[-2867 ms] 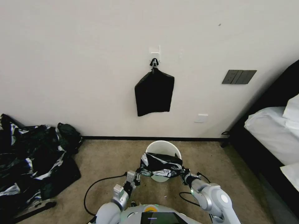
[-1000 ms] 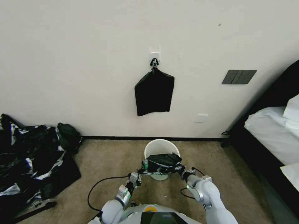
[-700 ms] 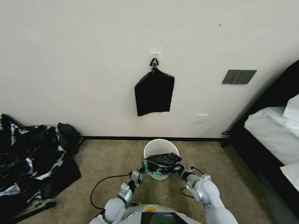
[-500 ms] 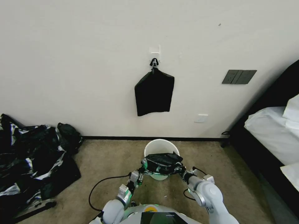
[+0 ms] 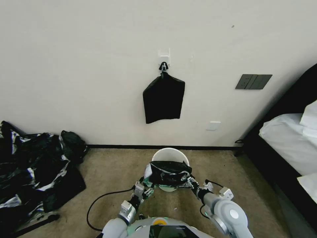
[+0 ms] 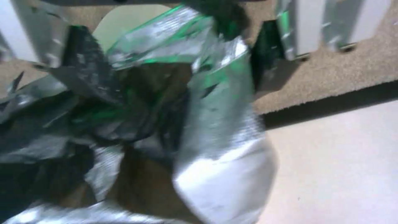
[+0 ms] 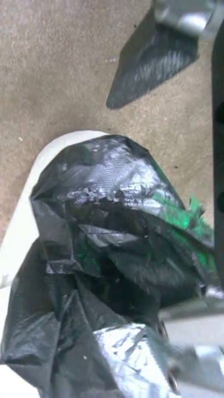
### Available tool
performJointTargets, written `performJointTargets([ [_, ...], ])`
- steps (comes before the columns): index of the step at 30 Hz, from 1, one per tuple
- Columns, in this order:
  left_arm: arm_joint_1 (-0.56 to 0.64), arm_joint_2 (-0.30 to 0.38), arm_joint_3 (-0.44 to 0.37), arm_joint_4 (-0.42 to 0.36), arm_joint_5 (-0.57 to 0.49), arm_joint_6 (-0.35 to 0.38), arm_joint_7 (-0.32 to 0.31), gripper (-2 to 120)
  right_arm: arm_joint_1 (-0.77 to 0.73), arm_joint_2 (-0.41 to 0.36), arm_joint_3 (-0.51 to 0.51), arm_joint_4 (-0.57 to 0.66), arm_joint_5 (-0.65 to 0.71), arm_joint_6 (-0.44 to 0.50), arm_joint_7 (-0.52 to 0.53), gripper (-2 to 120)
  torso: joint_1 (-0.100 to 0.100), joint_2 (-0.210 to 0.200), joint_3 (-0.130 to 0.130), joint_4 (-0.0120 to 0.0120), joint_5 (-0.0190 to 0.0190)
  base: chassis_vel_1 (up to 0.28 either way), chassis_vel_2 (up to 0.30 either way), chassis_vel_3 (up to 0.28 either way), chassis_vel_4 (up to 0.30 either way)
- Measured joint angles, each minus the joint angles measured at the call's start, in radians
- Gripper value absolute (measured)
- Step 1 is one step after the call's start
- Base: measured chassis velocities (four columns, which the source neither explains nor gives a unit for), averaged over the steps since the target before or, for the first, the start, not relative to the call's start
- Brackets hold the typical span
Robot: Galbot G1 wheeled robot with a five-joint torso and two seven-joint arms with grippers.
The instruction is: Place a trash bag onto the trash bin.
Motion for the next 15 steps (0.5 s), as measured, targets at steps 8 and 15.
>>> performJointTargets([
  [8, -0.003, 0.017, 0.001, -0.03, 0.0, 0.007, 0.0, 99, -0.003, -0.027, 0.018, 0.023, 0.0, -0.025, 0.0, 100, 0.0, 0.0, 0.0, 0.0001, 0.0, 0.0, 0.0, 0.0, 0.0],
  [15, 0.005, 0.036, -0.011, -0.069, -0.021, 0.028, -0.004, 100, -0.023, -0.056, 0.034, 0.054, -0.001, -0.043, 0.0, 100, 0.0, 0.0, 0.0, 0.0, 0.0, 0.0, 0.0, 0.0, 0.0],
])
